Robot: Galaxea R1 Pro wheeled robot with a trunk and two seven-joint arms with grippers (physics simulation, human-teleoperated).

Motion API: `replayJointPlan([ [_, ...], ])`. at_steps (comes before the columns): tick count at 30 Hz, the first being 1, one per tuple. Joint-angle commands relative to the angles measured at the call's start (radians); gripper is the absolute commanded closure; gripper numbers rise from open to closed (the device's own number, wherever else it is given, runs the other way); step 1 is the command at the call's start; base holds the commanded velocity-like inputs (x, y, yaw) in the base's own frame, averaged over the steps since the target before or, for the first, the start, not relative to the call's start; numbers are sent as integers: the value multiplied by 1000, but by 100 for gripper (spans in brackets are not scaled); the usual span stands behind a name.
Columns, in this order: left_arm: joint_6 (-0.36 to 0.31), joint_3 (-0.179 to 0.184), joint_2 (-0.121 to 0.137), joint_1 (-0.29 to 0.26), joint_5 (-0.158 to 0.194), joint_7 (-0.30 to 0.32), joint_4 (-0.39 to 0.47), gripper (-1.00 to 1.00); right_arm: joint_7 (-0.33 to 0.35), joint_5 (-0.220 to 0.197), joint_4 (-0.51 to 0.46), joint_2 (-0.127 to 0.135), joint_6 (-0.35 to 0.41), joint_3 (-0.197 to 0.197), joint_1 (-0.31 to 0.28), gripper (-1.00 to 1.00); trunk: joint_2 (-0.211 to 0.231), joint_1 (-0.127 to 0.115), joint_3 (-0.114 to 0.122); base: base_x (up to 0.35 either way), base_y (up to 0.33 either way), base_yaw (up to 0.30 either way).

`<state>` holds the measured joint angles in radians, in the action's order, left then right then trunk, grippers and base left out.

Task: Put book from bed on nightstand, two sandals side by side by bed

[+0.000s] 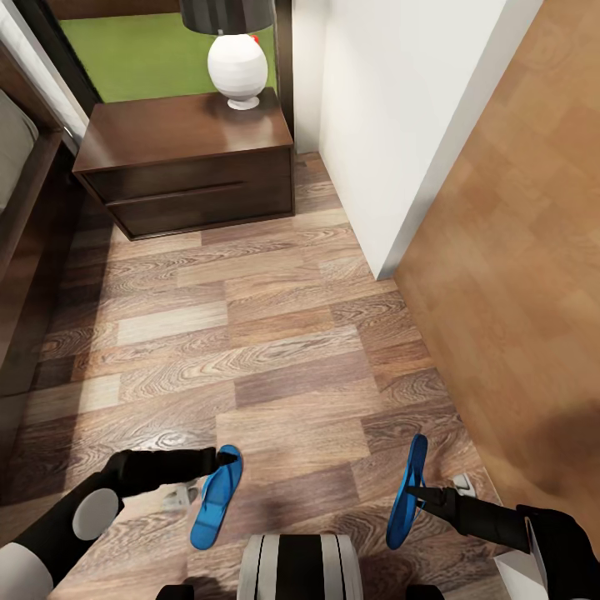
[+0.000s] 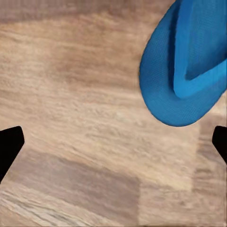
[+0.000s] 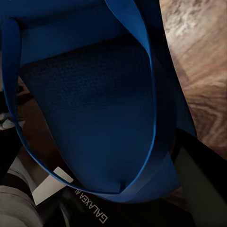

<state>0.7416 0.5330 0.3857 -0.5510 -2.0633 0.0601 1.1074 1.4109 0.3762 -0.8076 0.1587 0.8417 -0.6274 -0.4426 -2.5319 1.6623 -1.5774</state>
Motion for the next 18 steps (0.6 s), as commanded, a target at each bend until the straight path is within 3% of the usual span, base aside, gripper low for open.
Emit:
replayJointPlan([
  [1,18,2,-4,-3,-60,24,6,-100,10,10,-1,-1,10,-4,-1,100,0,0,-1,0,0,0],
  [3,46,2,-17,-8,-140,53,9,-100,10,10,-1,-1,10,-4,-1,100,0,0,-1,0,0,0],
  [6,88,2,-28,-18,-182,89,11,-100,10,10,-1,-1,10,-4,-1,100,0,0,-1,0,0,0],
  [12,181,3,-39,-90,-208,156,11,-100,10,10,-1,-1,10,-4,-1,100,0,0,-1,0,0,0],
  [18,306,5,-61,-165,-211,175,15,-100,10,10,-1,-1,10,-4,-1,100,0,0,-1,0,0,0],
])
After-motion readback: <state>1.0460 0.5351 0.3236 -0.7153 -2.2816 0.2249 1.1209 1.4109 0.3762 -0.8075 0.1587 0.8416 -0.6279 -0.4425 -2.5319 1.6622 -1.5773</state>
